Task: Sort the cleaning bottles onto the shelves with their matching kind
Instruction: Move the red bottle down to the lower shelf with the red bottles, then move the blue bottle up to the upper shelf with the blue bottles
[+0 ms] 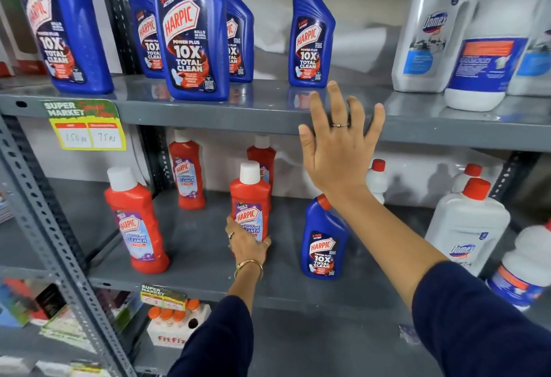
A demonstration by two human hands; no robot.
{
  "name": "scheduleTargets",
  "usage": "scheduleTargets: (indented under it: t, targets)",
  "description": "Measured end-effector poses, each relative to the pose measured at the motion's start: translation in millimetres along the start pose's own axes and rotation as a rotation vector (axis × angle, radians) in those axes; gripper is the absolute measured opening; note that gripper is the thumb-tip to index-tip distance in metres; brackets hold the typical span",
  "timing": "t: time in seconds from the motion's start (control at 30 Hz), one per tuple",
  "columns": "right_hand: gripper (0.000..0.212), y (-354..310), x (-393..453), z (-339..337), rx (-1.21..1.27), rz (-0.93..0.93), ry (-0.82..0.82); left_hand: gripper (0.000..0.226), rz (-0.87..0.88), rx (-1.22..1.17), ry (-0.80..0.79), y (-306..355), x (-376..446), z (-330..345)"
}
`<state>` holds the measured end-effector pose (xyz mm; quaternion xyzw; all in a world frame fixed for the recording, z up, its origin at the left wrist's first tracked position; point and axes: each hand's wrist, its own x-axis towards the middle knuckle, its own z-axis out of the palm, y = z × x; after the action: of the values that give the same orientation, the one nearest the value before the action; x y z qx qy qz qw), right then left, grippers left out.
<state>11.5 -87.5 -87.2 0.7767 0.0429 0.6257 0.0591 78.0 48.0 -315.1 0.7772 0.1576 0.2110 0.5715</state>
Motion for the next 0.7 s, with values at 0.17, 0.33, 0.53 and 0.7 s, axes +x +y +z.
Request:
scheduleTargets:
  t: [0.17, 0.33, 0.53, 0.7]
  targets:
    - [0.047, 1, 0, -3, 0.013, 0.005, -0.056, 0.116, 0.049, 0.143, 0.038, -10, -26, -2]
    - [0.051, 4, 1, -10, 0.077, 0.003, -0.164, 0.095, 0.167, 0.137, 0.136, -1, -58, -7]
    - [0.050, 30, -2, -20, 0.059, -0.030, -0.203, 0.078, 0.278, 0.093, -0.018, 31, -83, -4]
    - [0.047, 61, -6, -30, 0.052, 0.027, -0.245, 0.086, 0.285, 0.018, -0.125, 59, -97, 12]
